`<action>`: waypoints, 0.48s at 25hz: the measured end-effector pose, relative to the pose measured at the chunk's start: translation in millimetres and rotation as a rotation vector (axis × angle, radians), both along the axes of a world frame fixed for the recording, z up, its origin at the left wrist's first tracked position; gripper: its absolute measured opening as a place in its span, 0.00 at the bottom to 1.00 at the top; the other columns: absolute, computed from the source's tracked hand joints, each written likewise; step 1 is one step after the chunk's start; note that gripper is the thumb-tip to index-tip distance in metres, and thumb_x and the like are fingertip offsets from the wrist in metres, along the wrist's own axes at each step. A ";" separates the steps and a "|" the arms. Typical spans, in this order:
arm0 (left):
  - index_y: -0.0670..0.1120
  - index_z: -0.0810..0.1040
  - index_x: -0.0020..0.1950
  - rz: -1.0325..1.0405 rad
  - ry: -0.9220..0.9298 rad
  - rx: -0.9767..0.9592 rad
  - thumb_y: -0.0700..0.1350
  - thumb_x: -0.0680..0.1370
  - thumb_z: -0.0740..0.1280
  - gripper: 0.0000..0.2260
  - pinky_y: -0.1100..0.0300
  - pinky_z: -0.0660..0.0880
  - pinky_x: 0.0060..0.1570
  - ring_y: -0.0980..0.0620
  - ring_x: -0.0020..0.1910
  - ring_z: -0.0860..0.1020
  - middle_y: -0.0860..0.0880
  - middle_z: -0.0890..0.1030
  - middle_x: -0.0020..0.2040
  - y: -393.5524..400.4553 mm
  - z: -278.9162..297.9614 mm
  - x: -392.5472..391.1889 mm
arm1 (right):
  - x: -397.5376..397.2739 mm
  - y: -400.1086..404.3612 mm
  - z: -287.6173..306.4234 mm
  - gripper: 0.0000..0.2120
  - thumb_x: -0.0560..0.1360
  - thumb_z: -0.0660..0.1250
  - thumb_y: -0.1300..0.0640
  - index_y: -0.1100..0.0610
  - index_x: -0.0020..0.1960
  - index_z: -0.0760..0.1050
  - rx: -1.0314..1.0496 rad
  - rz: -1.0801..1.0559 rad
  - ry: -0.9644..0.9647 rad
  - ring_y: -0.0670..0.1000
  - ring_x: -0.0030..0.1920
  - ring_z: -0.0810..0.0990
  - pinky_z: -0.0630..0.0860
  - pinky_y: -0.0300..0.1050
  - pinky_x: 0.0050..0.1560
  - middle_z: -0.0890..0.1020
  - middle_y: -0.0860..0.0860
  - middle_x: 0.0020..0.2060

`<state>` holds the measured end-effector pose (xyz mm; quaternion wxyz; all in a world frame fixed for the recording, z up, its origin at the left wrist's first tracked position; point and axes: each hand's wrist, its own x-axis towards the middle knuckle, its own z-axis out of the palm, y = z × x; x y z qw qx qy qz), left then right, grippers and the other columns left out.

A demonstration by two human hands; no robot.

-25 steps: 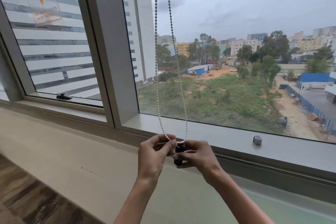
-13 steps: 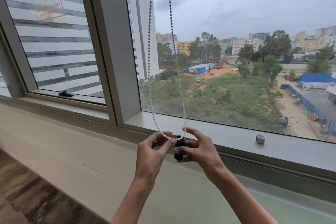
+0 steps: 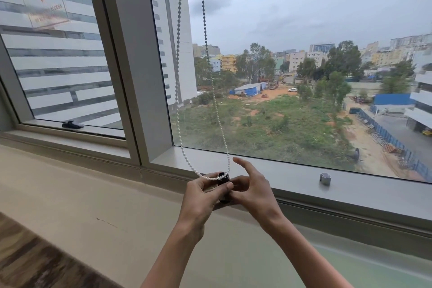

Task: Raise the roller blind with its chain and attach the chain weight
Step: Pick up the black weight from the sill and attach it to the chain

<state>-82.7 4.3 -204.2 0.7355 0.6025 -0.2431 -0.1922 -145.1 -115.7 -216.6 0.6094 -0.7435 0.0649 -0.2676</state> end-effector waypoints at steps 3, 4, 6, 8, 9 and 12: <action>0.38 0.81 0.49 -0.027 -0.048 0.051 0.37 0.71 0.72 0.08 0.47 0.80 0.49 0.48 0.40 0.82 0.44 0.84 0.43 -13.6 -0.7 2.1 | -9.5 -20.3 -0.3 0.37 0.62 0.76 0.68 0.49 0.65 0.67 -0.030 -0.005 0.036 0.49 0.45 0.85 0.81 0.43 0.48 0.86 0.53 0.44; 0.38 0.82 0.48 -0.018 -0.058 0.050 0.36 0.71 0.72 0.07 0.47 0.80 0.49 0.49 0.39 0.81 0.45 0.83 0.42 -13.1 -0.6 3.0 | -11.4 -28.5 2.2 0.35 0.61 0.77 0.67 0.51 0.64 0.70 -0.105 -0.033 0.079 0.49 0.46 0.85 0.80 0.39 0.48 0.85 0.53 0.45; 0.39 0.82 0.48 0.000 -0.056 0.029 0.36 0.71 0.72 0.07 0.46 0.80 0.48 0.52 0.37 0.79 0.45 0.82 0.42 -11.9 -0.8 4.0 | -14.0 -50.7 6.7 0.26 0.63 0.77 0.64 0.55 0.59 0.77 -0.342 -0.212 0.170 0.51 0.49 0.83 0.78 0.37 0.48 0.83 0.54 0.48; 0.39 0.82 0.50 0.011 -0.048 0.001 0.37 0.71 0.72 0.08 0.46 0.80 0.47 0.54 0.37 0.80 0.45 0.83 0.43 -10.5 -2.5 9.0 | -15.3 -75.3 12.0 0.16 0.68 0.72 0.64 0.58 0.55 0.80 -0.615 -0.491 0.280 0.56 0.55 0.76 0.73 0.45 0.54 0.81 0.57 0.52; 0.40 0.82 0.50 0.012 -0.048 -0.012 0.37 0.71 0.72 0.08 0.47 0.81 0.47 0.53 0.36 0.80 0.45 0.84 0.43 -11.4 -3.2 10.3 | -18.0 -89.0 12.8 0.13 0.71 0.69 0.65 0.60 0.55 0.80 -0.722 -0.620 0.358 0.58 0.58 0.73 0.70 0.47 0.56 0.80 0.58 0.54; 0.40 0.81 0.52 0.020 -0.061 -0.035 0.38 0.72 0.71 0.10 0.48 0.81 0.45 0.51 0.38 0.80 0.44 0.82 0.42 -15.9 -6.3 11.3 | -32.0 -127.9 10.6 0.13 0.73 0.61 0.67 0.60 0.54 0.78 -0.889 -0.851 0.694 0.61 0.59 0.68 0.69 0.52 0.58 0.77 0.58 0.57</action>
